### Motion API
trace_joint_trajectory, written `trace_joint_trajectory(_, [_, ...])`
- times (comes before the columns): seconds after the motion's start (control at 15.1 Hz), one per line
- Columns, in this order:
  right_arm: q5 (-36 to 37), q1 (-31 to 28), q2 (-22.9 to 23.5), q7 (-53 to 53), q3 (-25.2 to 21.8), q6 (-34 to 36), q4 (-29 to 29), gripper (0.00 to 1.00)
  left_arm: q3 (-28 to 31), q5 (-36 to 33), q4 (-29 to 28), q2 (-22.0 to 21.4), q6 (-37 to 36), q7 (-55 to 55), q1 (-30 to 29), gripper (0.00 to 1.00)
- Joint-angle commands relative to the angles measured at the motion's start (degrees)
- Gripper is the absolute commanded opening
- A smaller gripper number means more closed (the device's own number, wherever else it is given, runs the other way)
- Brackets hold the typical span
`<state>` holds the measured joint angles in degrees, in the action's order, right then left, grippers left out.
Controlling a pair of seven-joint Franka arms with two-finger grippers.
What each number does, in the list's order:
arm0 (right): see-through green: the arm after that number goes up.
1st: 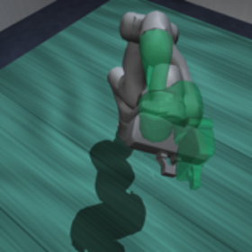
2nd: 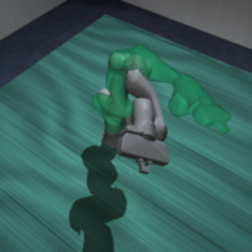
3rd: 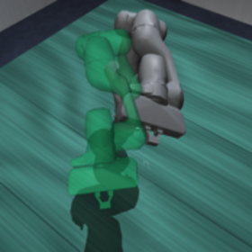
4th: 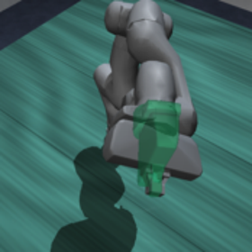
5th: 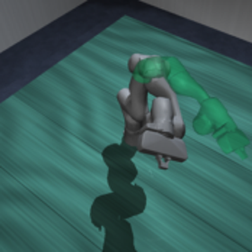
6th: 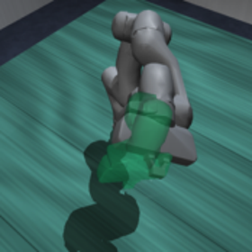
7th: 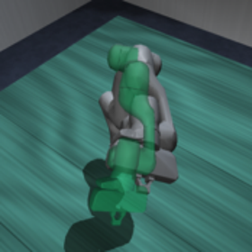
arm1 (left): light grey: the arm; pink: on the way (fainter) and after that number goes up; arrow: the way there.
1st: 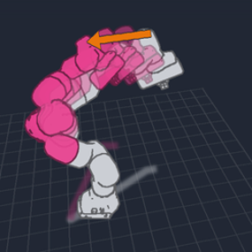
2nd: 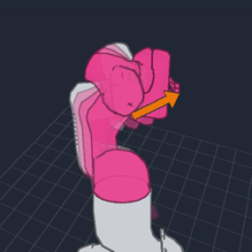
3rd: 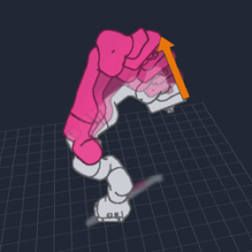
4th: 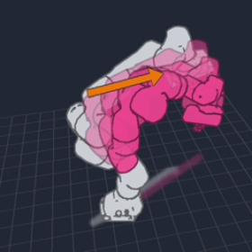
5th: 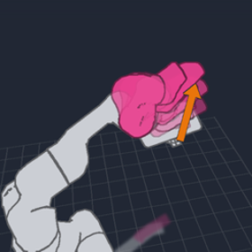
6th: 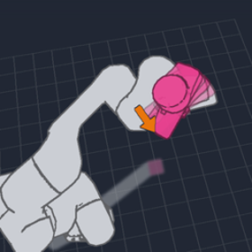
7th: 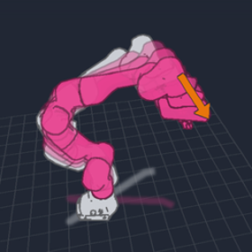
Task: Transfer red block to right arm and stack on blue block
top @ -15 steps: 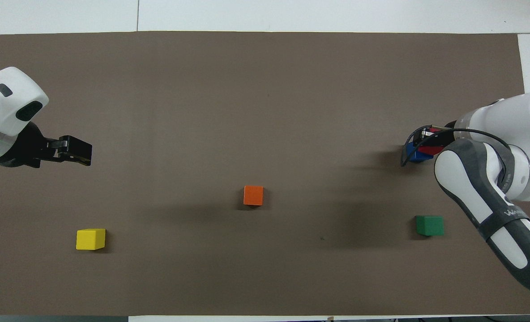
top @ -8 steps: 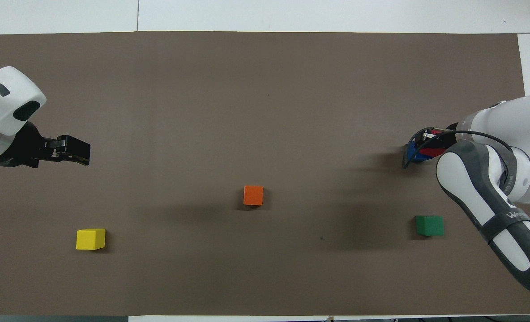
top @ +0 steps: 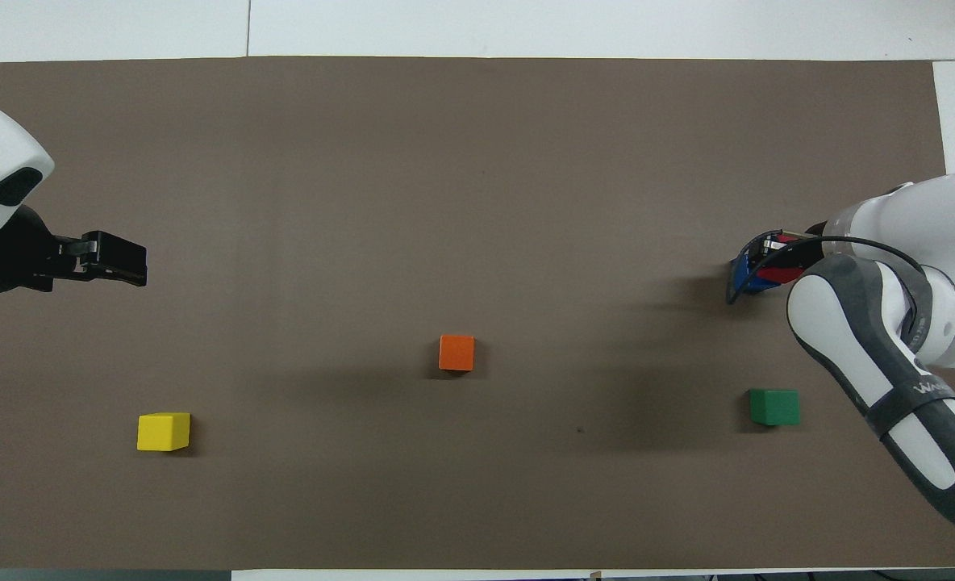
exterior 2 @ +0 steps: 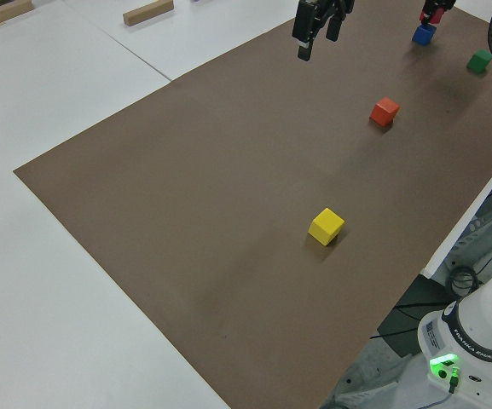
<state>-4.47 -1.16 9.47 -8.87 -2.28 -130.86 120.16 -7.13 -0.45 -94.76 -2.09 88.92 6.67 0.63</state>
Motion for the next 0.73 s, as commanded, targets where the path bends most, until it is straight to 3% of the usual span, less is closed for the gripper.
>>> trace_joint_trajectory(0.0, [1.5,-0.4,-1.5,0.6,0.5,-1.1,1.6,0.0,0.1,1.1,-0.1,0.4,0.3,-1.0,-2.3,1.0])
trace_joint_trajectory(0.66, [1.5,-0.2,-0.9,0.6,0.5,-1.9,1.6,0.0,0.1,1.4,-0.4,0.1,0.2,-0.5,-2.6,1.0])
